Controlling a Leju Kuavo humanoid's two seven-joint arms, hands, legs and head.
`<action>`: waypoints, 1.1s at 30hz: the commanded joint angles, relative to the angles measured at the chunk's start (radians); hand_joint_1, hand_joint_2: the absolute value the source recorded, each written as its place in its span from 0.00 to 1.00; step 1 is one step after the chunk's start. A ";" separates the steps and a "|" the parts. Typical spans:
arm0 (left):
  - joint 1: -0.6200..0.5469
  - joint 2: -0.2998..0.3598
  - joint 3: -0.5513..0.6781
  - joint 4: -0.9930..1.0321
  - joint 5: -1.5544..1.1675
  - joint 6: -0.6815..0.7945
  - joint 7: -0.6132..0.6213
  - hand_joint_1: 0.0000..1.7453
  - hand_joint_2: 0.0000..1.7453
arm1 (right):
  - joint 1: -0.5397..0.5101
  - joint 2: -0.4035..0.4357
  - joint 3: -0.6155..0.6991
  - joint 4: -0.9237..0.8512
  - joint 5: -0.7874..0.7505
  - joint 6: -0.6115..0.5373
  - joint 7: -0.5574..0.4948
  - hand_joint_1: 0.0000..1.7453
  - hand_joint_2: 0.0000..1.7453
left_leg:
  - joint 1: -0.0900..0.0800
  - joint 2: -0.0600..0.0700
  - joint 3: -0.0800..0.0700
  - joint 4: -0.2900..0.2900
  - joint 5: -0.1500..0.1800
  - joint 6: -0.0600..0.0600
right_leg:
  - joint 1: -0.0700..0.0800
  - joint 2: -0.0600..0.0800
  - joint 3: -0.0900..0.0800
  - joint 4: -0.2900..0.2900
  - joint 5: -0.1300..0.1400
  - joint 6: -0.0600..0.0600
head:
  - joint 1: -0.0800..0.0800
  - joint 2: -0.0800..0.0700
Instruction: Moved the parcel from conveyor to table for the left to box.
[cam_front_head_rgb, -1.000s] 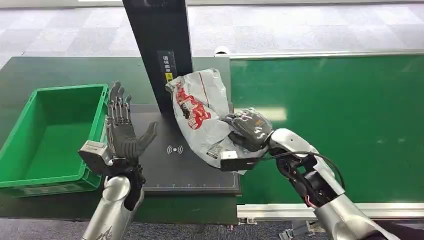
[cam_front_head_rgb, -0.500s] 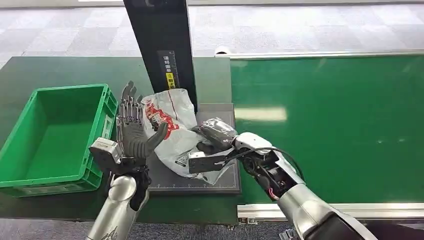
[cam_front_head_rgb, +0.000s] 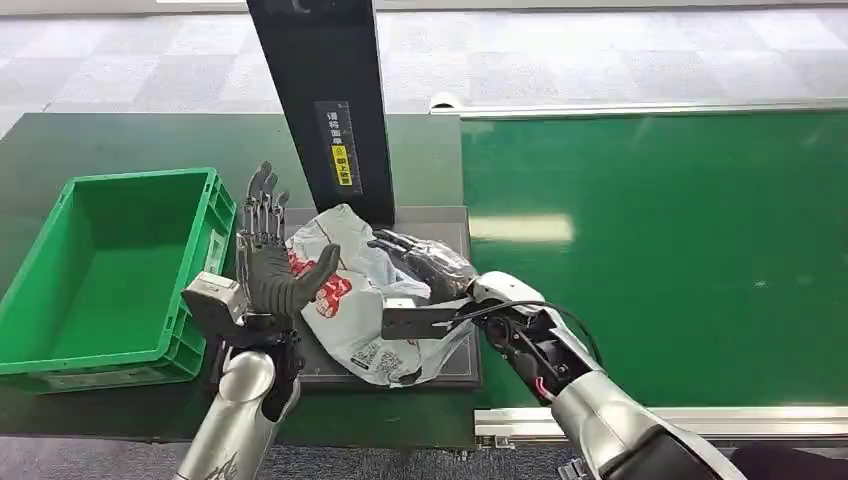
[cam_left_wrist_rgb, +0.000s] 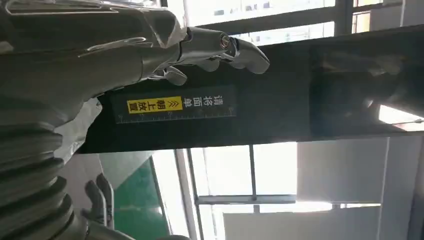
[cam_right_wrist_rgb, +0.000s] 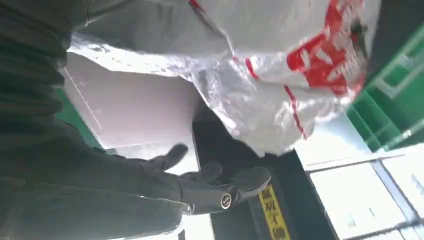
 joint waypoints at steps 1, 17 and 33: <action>-0.030 0.002 -0.001 0.053 -0.003 0.000 0.017 0.00 1.00 | 0.091 0.005 -0.287 -0.171 -0.319 0.146 -0.178 0.00 1.00 | 0.000 0.000 0.000 -0.001 0.000 0.000 | 0.000 -0.002 0.001 -0.001 0.000 0.000 | 0.000 0.000; -0.035 0.039 -0.073 0.161 -0.227 -0.010 0.132 0.00 1.00 | 0.369 -0.048 -0.580 -0.745 -0.721 0.091 -0.038 0.00 1.00 | -0.001 -0.004 0.003 -0.004 0.002 0.000 | 0.000 -0.007 0.005 -0.004 0.000 0.001 | 0.000 0.000; -0.156 0.041 -0.174 0.499 -0.634 -0.066 0.442 0.00 1.00 | 0.386 -0.068 -0.662 -0.631 -0.888 0.070 0.114 0.00 1.00 | 0.000 -0.001 0.002 -0.001 0.000 0.000 | 0.000 -0.001 0.002 -0.001 0.000 0.000 | 0.000 0.000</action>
